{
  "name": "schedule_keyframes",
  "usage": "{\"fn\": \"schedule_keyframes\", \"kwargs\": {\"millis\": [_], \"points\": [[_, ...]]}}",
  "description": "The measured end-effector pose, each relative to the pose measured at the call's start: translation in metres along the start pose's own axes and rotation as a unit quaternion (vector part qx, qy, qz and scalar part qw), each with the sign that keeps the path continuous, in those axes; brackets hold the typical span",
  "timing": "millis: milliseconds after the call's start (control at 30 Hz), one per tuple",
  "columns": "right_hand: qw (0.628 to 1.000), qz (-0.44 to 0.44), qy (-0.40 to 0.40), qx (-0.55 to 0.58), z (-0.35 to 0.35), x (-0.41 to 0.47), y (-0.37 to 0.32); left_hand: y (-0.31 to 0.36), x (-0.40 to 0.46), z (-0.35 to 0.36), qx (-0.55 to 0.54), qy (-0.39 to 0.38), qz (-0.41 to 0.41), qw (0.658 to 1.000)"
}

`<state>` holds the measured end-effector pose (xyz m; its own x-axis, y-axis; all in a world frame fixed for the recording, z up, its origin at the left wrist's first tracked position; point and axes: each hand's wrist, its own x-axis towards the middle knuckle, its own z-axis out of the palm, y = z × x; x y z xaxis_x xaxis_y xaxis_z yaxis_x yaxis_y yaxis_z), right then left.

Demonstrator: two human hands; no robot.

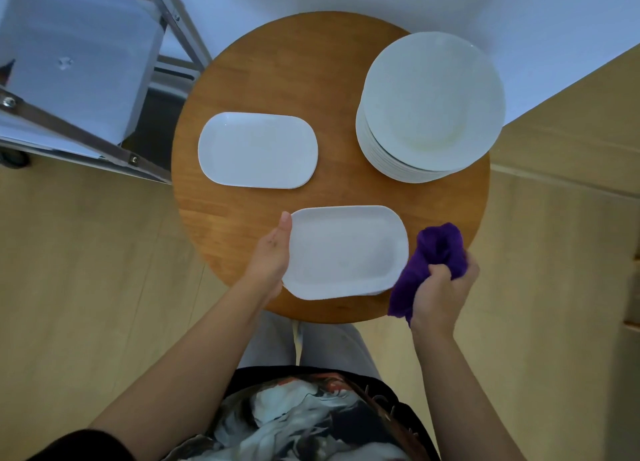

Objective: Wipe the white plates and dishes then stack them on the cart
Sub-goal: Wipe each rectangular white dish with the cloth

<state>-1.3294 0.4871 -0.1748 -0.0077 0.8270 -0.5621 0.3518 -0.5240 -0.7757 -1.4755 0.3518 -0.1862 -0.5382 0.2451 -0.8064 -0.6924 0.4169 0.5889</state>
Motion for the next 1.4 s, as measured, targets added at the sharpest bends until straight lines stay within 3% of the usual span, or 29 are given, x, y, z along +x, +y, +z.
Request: {"fn": "schedule_keyframes", "kwargs": {"millis": [133,400,567,733,833,1133,1267,1400], "points": [[0.966,-0.132,-0.089,-0.204,0.021,0.001,0.000,0.002,-0.005,0.005,-0.033,-0.001,0.005,0.999],[0.889,-0.262,-0.036,-0.375,0.069,-0.014,-0.006,0.002,-0.015,0.003,-0.055,-0.014,0.038,0.998],[0.880,-0.273,-0.120,-0.369,0.090,-0.037,0.002,0.005,-0.018,0.000,-0.015,0.019,0.058,0.998],[0.857,-0.349,-0.217,-0.312,0.100,-0.069,-0.002,0.016,-0.019,-0.007,-0.015,-0.013,0.068,0.997],[0.842,-0.377,-0.267,-0.278,0.102,-0.091,-0.003,0.020,-0.020,-0.009,-0.072,-0.030,0.056,0.995],[0.844,-0.393,-0.292,-0.219,0.094,-0.099,-0.012,0.018,-0.014,-0.018,-0.148,-0.028,0.017,0.988],[0.817,-0.424,-0.305,-0.243,0.082,-0.091,-0.013,0.025,-0.015,-0.015,-0.198,-0.068,-0.021,0.978],[0.782,-0.470,-0.304,-0.273,0.069,-0.086,-0.011,0.032,-0.019,-0.011,-0.198,-0.054,-0.046,0.978]]}}
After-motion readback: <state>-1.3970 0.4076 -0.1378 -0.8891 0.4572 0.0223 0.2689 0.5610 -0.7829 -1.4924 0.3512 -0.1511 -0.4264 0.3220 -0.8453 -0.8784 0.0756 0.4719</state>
